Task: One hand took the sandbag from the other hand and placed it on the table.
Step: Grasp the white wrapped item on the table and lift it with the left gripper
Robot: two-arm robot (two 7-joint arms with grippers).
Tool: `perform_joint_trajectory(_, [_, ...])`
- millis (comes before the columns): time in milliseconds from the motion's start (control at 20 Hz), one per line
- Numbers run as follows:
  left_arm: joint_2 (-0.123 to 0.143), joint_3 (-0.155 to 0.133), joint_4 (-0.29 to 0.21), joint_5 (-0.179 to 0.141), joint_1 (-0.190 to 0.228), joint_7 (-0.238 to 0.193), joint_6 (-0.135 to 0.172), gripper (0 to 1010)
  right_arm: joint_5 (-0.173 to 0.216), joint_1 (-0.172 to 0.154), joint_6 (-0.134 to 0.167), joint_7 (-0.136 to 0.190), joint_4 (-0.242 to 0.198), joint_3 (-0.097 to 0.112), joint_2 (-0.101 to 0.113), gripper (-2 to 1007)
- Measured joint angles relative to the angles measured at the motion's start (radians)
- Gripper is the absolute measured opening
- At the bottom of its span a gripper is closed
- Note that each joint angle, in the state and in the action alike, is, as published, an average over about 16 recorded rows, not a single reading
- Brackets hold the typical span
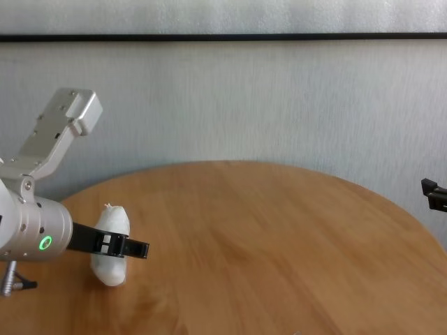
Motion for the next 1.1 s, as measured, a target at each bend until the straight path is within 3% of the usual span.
perform_joint_trajectory(400, [0.0, 0.002, -0.001, 0.0, 0.0, 0.003, 0.002, 914, 0.0, 0.0, 0.0, 0.0, 0.0, 0.0, 0.0, 1001])
perform_joint_trajectory(1100, [0.001, 0.004, -0.001, 0.0, 0.0, 0.005, 0.004, 585, 0.0, 0.0, 0.0, 0.0, 0.0, 0.0, 0.0, 1001])
